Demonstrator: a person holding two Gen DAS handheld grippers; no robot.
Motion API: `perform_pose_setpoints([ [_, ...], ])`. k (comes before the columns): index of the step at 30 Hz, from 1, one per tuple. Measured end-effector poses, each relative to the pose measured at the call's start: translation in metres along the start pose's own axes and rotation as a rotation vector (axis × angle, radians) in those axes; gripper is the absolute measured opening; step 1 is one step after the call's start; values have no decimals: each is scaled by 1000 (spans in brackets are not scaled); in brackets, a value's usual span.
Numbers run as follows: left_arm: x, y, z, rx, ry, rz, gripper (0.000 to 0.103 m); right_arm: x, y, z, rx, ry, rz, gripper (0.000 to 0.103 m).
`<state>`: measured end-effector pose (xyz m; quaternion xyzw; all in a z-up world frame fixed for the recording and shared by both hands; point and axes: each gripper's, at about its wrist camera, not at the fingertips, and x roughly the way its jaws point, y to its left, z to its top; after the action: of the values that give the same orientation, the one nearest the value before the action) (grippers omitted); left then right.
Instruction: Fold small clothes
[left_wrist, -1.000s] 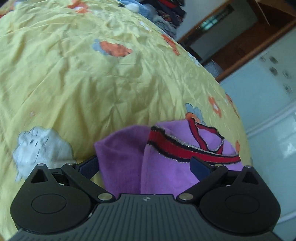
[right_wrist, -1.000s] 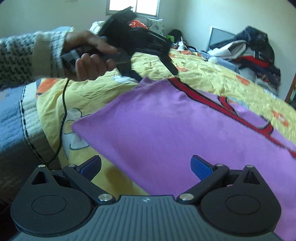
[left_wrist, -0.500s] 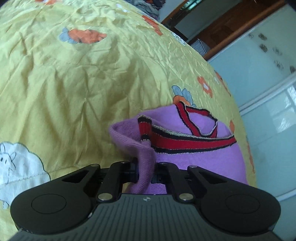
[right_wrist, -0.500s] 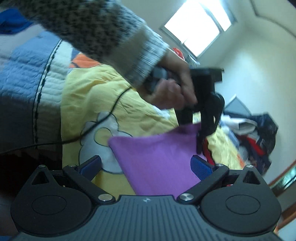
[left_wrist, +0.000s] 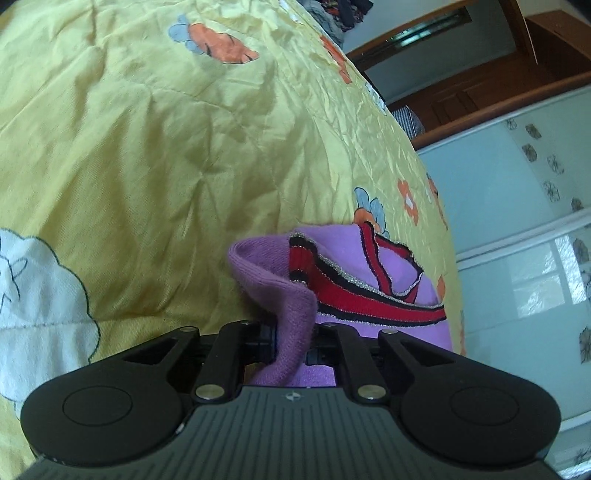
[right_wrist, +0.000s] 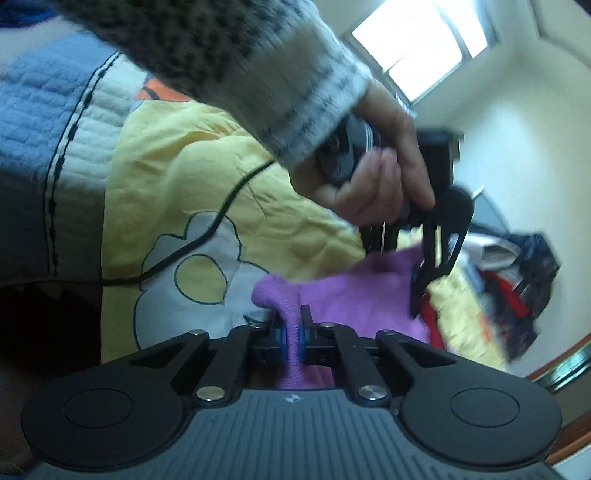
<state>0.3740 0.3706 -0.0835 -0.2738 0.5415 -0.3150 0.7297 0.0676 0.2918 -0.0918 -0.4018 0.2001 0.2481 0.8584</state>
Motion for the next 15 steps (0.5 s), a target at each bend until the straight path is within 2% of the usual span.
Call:
perform_pose_setpoints([
  [2,-1,1,-1,-21,-8,-3,10,-4,-17,-3,123,-10,48,5],
  [7,-5,-14,-7,14,-51,20,8,8,-101,-39,804,-11,374,4],
  [10,-11,-28,-9,27,-100,-3,7,13,-140,-75,1122,-57,538,4],
  [14,-15,-68,-7,94,-124,-31,7,0,-173,-115,1383,-185,643,4],
  [15,-12,-79,-7,106,-124,-33,7,-7,-179,-121,1401,-203,627,4],
])
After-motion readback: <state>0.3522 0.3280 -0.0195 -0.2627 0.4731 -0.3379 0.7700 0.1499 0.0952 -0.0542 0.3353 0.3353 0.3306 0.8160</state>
